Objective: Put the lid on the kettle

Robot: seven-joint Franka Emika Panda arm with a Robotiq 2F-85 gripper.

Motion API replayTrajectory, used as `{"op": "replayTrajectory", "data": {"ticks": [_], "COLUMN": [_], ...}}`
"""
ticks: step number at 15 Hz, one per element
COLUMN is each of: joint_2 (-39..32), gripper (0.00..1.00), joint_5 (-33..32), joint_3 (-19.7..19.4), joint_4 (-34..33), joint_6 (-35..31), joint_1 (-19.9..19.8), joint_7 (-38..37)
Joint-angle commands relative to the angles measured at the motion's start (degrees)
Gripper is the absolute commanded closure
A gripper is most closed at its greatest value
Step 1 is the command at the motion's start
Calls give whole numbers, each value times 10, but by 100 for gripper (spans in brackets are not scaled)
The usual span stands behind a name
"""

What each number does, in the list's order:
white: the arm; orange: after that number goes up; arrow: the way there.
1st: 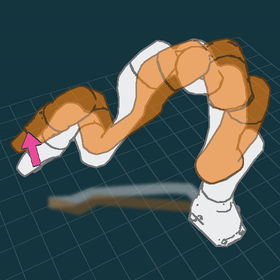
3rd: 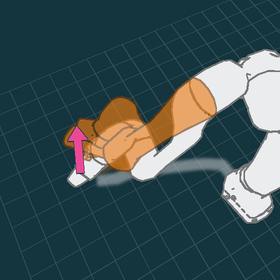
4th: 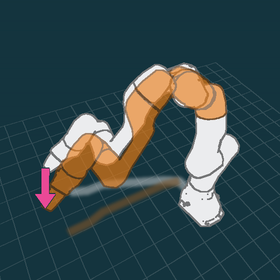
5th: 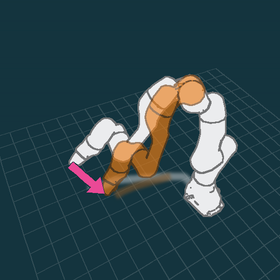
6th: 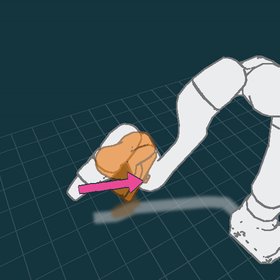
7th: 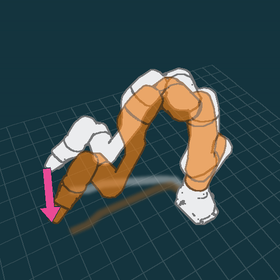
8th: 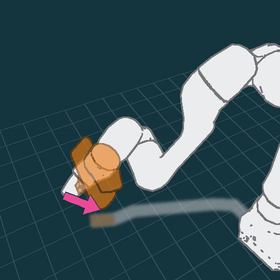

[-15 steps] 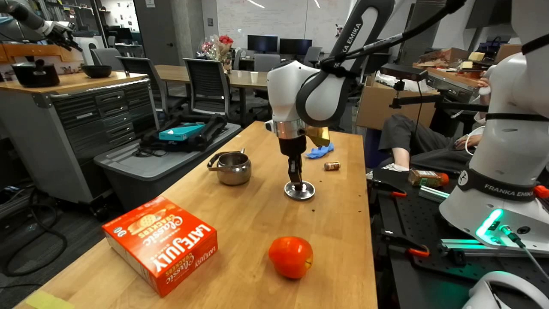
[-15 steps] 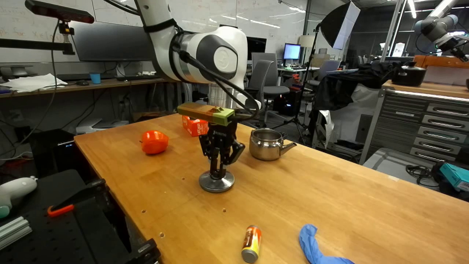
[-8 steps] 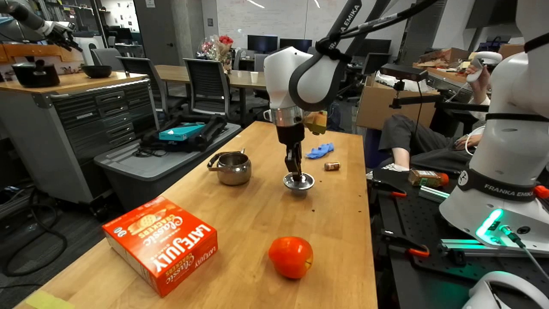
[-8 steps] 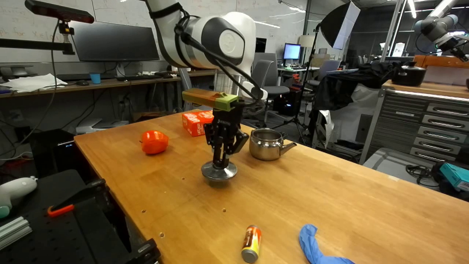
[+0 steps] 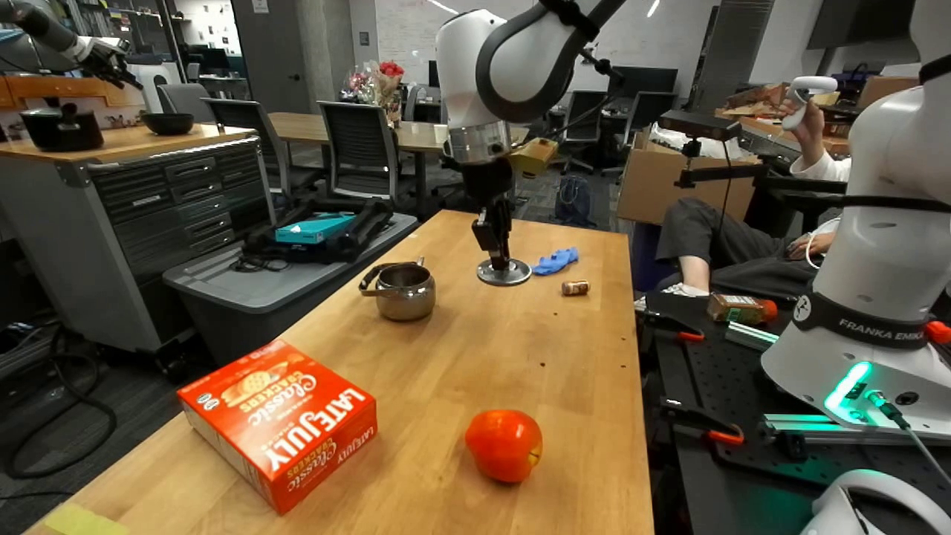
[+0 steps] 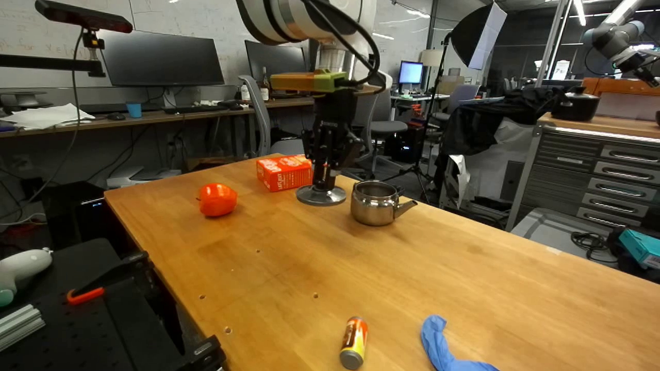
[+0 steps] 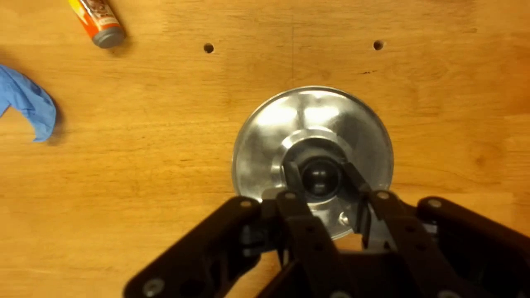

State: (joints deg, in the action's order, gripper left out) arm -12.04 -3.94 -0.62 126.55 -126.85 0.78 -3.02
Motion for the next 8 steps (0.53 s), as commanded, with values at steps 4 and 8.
{"op": "replayTrajectory", "data": {"ticks": [4, 8], "joint_2": [-2, -12], "gripper": [93, 93], "joint_5": [17, 40], "joint_3": [3, 7], "joint_4": [-92, -128], "joint_6": [96, 78], "joint_1": [7, 6], "joint_7": [-68, -82]}}
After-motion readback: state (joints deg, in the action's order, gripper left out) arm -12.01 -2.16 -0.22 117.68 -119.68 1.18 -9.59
